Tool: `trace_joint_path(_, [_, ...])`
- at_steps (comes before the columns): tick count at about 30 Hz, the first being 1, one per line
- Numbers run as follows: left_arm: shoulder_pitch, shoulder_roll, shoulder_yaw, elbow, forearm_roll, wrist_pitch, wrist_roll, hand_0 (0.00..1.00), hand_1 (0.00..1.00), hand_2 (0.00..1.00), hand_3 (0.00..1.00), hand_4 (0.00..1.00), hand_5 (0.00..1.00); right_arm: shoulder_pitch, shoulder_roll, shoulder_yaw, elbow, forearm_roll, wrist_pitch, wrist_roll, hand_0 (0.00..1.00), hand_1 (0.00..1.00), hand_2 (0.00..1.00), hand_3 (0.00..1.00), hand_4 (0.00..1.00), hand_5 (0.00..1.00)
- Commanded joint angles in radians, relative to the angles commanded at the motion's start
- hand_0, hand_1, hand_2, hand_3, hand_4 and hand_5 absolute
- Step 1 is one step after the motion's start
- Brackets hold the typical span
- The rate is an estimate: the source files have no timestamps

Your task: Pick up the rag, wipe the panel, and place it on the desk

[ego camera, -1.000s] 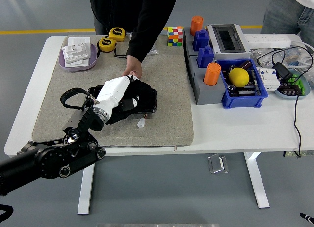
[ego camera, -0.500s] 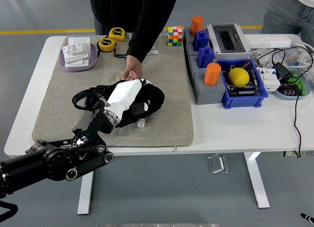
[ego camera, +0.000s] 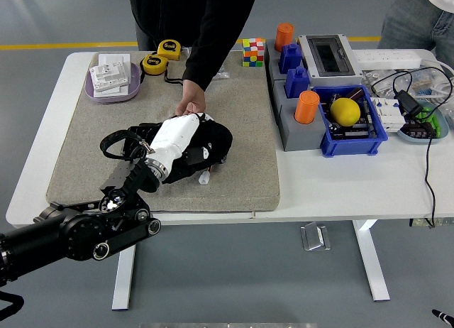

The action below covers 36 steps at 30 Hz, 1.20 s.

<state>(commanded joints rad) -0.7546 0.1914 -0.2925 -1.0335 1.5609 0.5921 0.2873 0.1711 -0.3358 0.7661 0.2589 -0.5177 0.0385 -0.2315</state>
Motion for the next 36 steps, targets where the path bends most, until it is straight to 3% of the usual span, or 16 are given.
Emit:
trace_joint_path(14, [0.017,0.042,0.01,-0.002,0.016,0.002,0.006,0.198,0.13,0.521,0.513,0.3,0.002,-0.011,0.022,0.011,-0.005,-0.005,-0.006,0.003,0.762,0.587,0.707,0.603,0.998,0.552])
trace_joint_path(27, [0.046,0.091,-0.025,-0.01,0.048,0.0,0.016,0.197,0.129,0.518,0.508,0.299,0.002,-0.024,0.04,0.016,-0.005,-0.01,-0.008,0.005,0.761,0.586,0.707,0.603,0.998,0.551])
trace_joint_path(36, [0.059,0.11,-0.04,0.005,0.057,0.001,0.016,0.196,0.128,0.517,0.507,0.294,0.002,-0.025,0.039,0.023,-0.005,-0.011,-0.009,0.004,0.762,0.585,0.707,0.602,0.998,0.551])
